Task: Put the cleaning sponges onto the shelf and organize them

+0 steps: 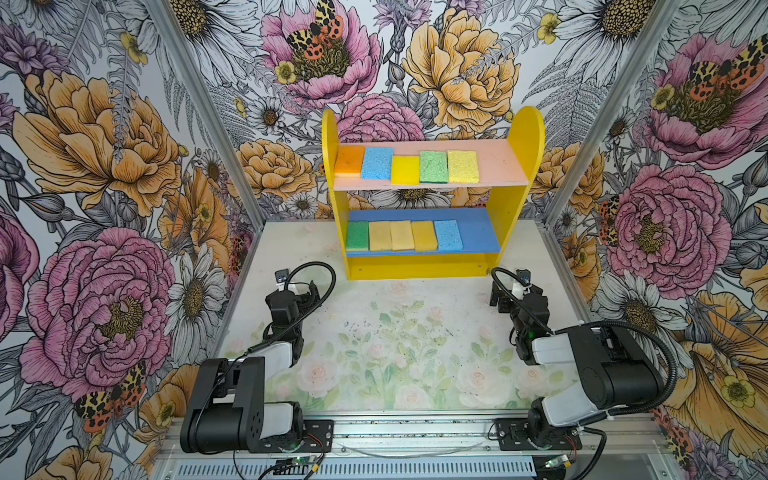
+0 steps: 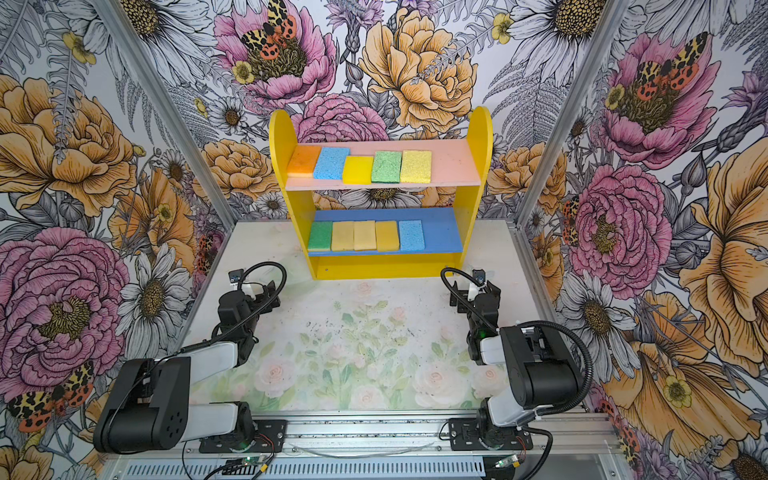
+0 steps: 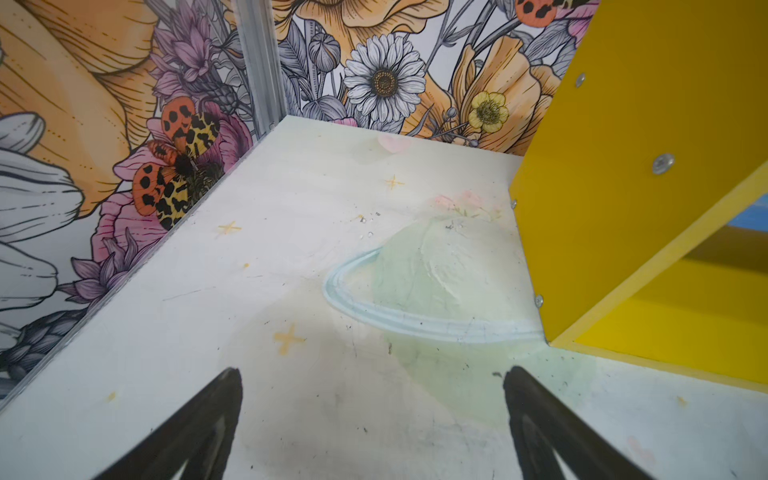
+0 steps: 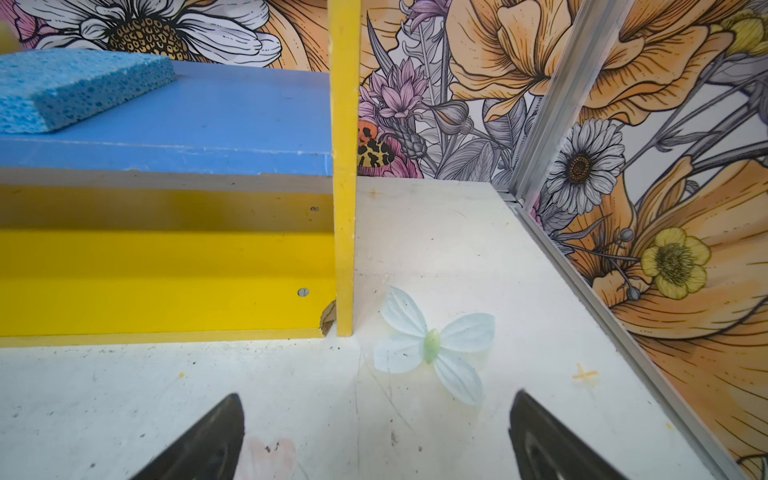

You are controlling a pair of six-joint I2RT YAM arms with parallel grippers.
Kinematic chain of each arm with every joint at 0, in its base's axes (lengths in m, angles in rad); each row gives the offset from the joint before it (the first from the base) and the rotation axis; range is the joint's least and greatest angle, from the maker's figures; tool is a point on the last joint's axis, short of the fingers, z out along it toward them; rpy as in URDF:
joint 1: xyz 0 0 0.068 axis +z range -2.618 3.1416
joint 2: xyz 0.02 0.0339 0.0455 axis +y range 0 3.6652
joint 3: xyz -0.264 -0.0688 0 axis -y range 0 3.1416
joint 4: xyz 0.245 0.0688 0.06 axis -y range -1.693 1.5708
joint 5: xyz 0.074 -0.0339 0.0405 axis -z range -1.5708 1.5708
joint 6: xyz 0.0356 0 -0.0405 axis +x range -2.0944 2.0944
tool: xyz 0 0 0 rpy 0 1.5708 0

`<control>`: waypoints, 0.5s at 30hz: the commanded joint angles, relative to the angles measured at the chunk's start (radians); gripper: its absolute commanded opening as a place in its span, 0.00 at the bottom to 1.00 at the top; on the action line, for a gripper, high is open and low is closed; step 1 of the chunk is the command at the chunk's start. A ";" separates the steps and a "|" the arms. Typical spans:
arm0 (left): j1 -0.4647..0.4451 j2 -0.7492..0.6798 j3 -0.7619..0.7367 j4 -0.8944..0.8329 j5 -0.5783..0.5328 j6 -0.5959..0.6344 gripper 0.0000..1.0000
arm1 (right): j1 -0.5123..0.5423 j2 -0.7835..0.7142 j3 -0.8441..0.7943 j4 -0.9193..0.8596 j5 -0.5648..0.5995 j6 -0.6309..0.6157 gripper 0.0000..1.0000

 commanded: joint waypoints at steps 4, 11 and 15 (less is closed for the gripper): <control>0.029 0.090 0.018 0.192 0.160 0.058 0.99 | -0.007 0.001 0.017 0.039 -0.011 -0.004 0.99; 0.032 0.200 0.030 0.275 0.177 0.054 0.99 | -0.009 -0.001 0.009 0.056 -0.012 -0.002 0.99; 0.039 0.202 0.039 0.262 0.173 0.046 0.99 | -0.010 0.000 0.042 -0.009 -0.011 0.000 0.99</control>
